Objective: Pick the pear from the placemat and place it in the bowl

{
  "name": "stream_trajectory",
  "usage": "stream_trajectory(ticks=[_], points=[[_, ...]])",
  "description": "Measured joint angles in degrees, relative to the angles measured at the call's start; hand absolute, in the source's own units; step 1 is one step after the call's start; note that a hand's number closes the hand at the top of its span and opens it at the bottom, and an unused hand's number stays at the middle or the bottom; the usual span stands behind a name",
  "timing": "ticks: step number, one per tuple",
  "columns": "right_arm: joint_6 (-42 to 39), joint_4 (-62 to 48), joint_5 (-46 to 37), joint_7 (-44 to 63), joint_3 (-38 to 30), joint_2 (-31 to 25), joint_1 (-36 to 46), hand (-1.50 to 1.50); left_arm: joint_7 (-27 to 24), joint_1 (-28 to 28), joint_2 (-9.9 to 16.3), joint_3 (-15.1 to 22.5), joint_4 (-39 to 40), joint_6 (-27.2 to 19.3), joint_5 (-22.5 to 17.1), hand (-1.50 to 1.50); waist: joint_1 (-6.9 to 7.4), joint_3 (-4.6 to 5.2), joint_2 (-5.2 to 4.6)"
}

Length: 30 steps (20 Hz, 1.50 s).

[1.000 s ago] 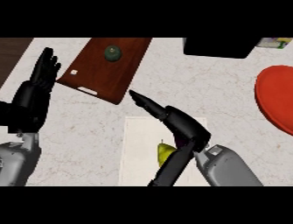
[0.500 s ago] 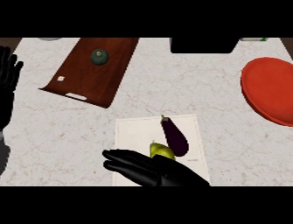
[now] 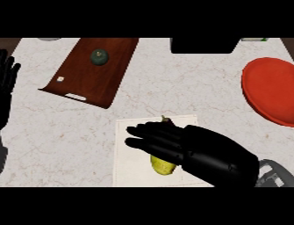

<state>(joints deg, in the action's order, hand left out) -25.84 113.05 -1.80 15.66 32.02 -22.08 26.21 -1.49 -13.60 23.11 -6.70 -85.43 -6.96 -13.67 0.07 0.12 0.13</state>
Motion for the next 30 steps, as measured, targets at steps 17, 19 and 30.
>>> stream_trajectory(ticks=[17,19,30], points=[[-26.0,-8.7,4.9,11.7,0.3,-3.8,13.7,-1.5,-0.9,0.4,-1.4,-1.3,0.4,1.9,0.4,0.0,0.31,-0.09,-0.14],[-26.6,-10.0,2.7,11.3,0.4,-1.9,13.4,-1.5,-0.4,0.8,-2.0,-1.0,-0.6,1.6,1.0,0.0,0.31,-0.1,-0.14],[-27.8,-17.6,-14.4,1.9,2.8,4.3,7.7,-1.5,-0.4,-0.9,-1.9,-3.3,1.2,3.8,1.8,0.0,0.19,-0.13,-0.19]])
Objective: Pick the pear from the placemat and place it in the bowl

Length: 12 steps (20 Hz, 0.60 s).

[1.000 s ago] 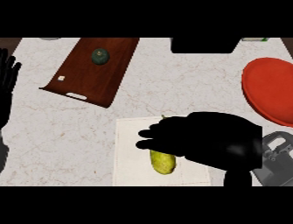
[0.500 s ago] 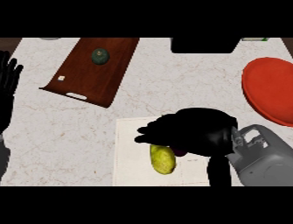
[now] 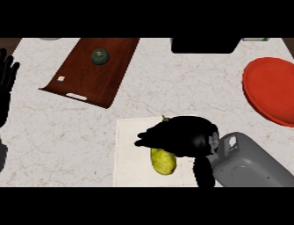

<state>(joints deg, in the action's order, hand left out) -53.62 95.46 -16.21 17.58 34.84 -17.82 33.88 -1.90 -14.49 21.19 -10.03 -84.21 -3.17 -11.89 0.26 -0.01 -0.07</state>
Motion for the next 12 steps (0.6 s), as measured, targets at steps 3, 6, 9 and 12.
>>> stream_trajectory(ticks=[3,6,9,12], points=[[1.7,-2.0,-5.4,-4.5,1.2,-0.2,-2.1,-1.5,0.7,0.9,-0.8,0.1,-1.5,-0.5,0.6,0.0,0.05,0.0,0.01],[3.2,-5.8,-9.8,-9.0,1.4,0.4,-2.1,-1.5,2.5,0.5,-1.0,0.0,-3.2,-0.9,0.9,0.0,0.11,-0.02,0.01],[4.1,-8.5,-12.9,-12.3,0.9,1.8,-2.2,-1.5,1.9,0.6,-1.3,-0.6,-2.3,0.0,0.8,0.0,0.04,0.0,0.01],[5.3,-9.9,-15.7,-15.5,1.0,2.9,-3.4,-1.5,1.2,1.6,-1.3,-1.2,-2.4,1.1,0.8,0.0,0.01,0.0,0.03]])
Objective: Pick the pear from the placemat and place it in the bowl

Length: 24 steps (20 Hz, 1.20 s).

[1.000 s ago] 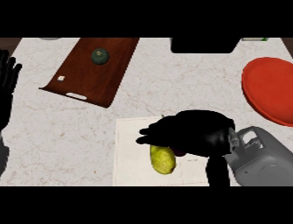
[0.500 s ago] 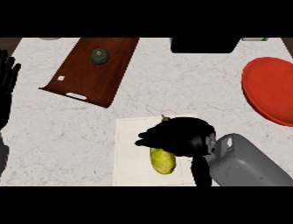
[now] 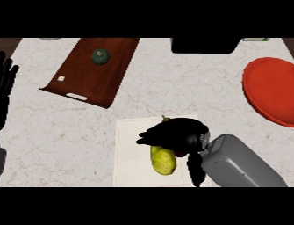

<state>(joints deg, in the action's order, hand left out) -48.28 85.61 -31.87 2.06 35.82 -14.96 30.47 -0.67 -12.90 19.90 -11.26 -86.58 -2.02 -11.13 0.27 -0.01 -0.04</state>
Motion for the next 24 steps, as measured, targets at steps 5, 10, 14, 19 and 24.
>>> stream_trajectory(ticks=[5,10,14,19,24], points=[[1.0,-2.9,-4.3,-5.8,-0.3,1.1,-0.3,-1.5,0.1,-0.4,-0.7,-0.2,0.2,-0.3,1.3,0.0,-0.02,0.0,0.01],[1.4,-5.2,-9.0,-7.4,-0.1,3.5,-1.2,-1.5,0.0,-0.6,-1.4,-0.3,0.1,-0.3,2.2,0.0,-0.08,0.01,0.02],[3.2,-7.6,-12.9,-9.3,0.9,4.9,-2.5,-1.5,-1.0,-2.5,-1.4,-1.1,3.2,0.4,2.2,0.0,-0.16,0.01,0.01],[6.4,-11.9,-17.3,-12.8,1.2,5.9,-3.6,-1.5,0.5,-2.9,-0.6,-2.2,2.4,1.3,1.7,0.0,-0.09,0.01,0.01],[6.8,-14.7,-20.9,-13.7,0.2,7.4,-4.3,-1.5,-0.9,-1.0,-1.8,-2.1,1.6,1.6,2.3,0.0,-0.1,0.01,0.03]])
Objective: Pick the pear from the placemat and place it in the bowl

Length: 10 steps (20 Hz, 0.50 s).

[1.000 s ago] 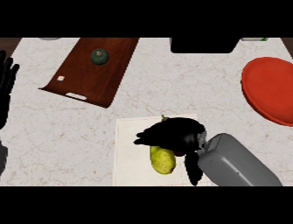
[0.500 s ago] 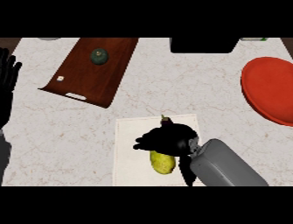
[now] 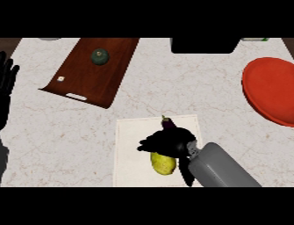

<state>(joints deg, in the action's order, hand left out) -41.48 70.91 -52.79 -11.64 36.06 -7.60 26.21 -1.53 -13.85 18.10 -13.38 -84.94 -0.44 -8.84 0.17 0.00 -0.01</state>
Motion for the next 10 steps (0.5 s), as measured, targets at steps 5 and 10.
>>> stream_trajectory(ticks=[5,10], points=[[2.1,-4.1,-3.7,-1.0,-0.6,1.7,-0.2,-1.5,1.4,-0.8,-0.1,0.1,-0.5,-0.2,0.6,0.0,0.0,0.0,0.03],[7.6,-7.7,-6.0,-4.7,-2.3,3.8,1.3,1.5,2.0,-0.7,-0.7,0.3,-1.6,-0.5,0.9,0.0,0.06,0.03,0.27]])
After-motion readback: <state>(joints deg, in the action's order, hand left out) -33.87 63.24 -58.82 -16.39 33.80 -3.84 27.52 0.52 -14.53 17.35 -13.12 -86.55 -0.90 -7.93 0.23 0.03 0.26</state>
